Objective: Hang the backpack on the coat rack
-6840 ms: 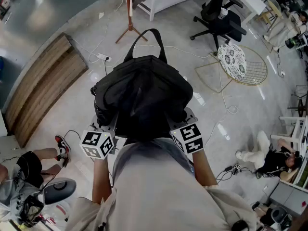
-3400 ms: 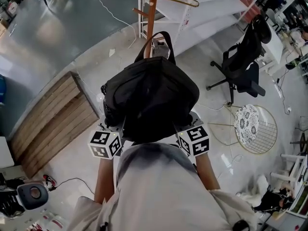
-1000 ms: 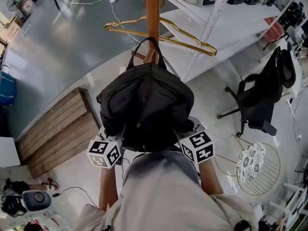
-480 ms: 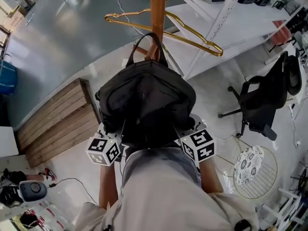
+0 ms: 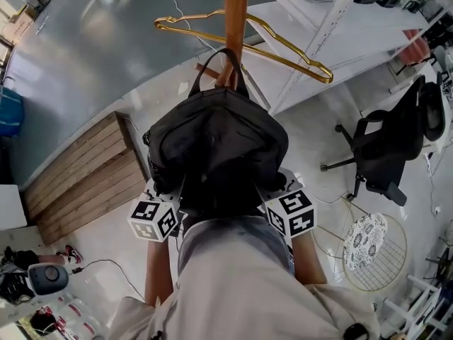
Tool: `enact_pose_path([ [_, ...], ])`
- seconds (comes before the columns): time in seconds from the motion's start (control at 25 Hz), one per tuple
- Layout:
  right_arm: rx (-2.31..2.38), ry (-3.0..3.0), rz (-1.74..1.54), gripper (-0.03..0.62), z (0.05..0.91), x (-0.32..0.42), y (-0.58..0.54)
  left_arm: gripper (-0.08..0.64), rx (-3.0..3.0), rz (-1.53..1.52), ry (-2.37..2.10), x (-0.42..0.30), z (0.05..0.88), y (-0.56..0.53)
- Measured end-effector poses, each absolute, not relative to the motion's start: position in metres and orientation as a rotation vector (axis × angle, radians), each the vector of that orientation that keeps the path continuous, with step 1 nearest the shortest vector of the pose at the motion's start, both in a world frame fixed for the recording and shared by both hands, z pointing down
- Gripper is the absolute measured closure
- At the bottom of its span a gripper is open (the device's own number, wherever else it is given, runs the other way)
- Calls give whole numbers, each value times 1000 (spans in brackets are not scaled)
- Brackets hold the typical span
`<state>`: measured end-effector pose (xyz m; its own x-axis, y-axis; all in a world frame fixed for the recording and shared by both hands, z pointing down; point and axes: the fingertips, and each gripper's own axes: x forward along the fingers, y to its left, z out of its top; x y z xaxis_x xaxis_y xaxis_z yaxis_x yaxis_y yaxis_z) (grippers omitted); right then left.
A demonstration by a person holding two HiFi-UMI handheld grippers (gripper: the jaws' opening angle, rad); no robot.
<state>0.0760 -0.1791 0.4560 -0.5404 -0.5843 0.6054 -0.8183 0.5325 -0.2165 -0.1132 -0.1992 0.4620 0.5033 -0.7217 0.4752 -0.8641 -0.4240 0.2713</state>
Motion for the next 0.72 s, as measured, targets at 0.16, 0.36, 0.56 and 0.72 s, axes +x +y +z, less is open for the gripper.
enact_pose_path([
  [0.16, 1137, -2304, 683, 499, 460, 77, -182, 462, 2265, 412, -1297, -112, 466, -202],
  [0.36, 1132, -2294, 700, 498, 465, 79, -180, 462, 2255, 422, -1288, -111, 472, -201],
  [0.56, 1119, -2292, 711, 495, 469, 78, -183, 462, 2245, 423, -1288, -111, 475, -203],
  [0.72, 1112, -2293, 713, 495, 471, 77, -184, 462, 2238, 418, -1291, -112, 477, -203],
])
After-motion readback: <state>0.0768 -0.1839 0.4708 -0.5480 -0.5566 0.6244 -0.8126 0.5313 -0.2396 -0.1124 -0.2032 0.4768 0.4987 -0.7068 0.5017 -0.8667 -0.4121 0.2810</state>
